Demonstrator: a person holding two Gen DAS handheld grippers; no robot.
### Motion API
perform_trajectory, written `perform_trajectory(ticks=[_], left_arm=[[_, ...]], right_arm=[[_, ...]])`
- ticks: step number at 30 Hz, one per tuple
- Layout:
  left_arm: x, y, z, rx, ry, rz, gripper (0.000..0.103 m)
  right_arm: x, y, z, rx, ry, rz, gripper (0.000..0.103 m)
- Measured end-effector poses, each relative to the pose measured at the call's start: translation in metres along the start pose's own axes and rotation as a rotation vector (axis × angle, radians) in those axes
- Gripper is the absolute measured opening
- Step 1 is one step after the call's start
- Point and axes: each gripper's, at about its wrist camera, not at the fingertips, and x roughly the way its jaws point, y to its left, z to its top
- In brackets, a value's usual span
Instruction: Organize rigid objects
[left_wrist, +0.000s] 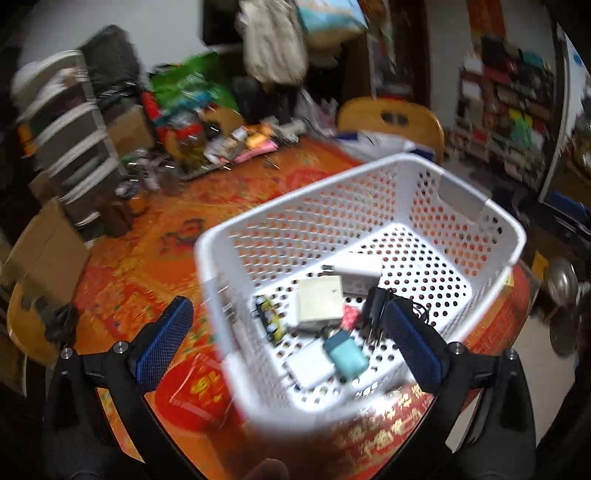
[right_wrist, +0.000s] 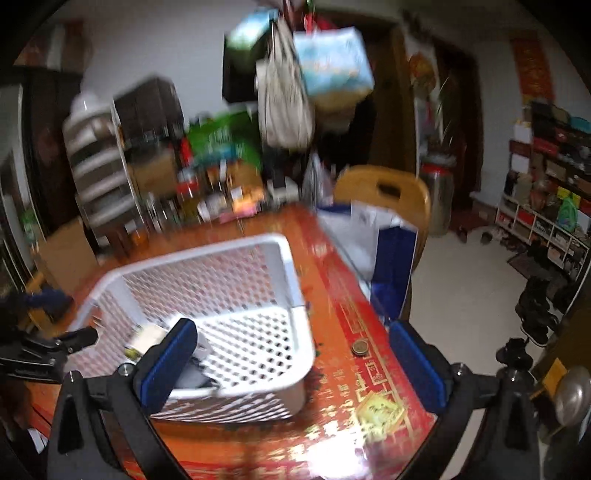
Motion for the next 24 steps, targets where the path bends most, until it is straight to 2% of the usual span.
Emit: perform_trajectory(ticks=[4, 6, 9, 11, 15, 20, 24], left_arm=[[-0.067, 0.012, -0.036, -0.052, -0.099, 0.097, 0.103], [-0.108, 0.015, -0.061, -0.081, -0.155, 0.138, 0.103], [-0.155, 0.016, -0.085, -0.113, -0.219, 0.125, 0.103], [-0.170, 0.015, -0.092, -0.125, -0.234, 0.100, 0.103], [-0.171, 0.009, -0.096, -0.122, -0.239, 0.092, 0.103], [-0.140, 0.009, -0.096, -0.146, -0.176, 0.095, 0.103], [-0.123, 0.009, -0.095, -0.149, -0.156, 0.110, 0.103]], right_arm=[[-0.062, 0.043, -0.020, -0.098, -0.076, -0.027, 0.103], [-0.098, 0.067, -0.034, -0.153, -0.098, -0.009, 0.103], [-0.138, 0.093, -0.051, -0.203, -0.136, 0.048, 0.103], [-0.152, 0.105, -0.058, -0.220, -0.133, 0.084, 0.103], [-0.149, 0.115, -0.060, -0.221, -0.094, 0.072, 0.103], [-0.128, 0.106, -0.059, -0.194, -0.035, 0.063, 0.103], [-0.120, 0.099, -0.060, -0.186, -0.016, 0.065, 0.103]])
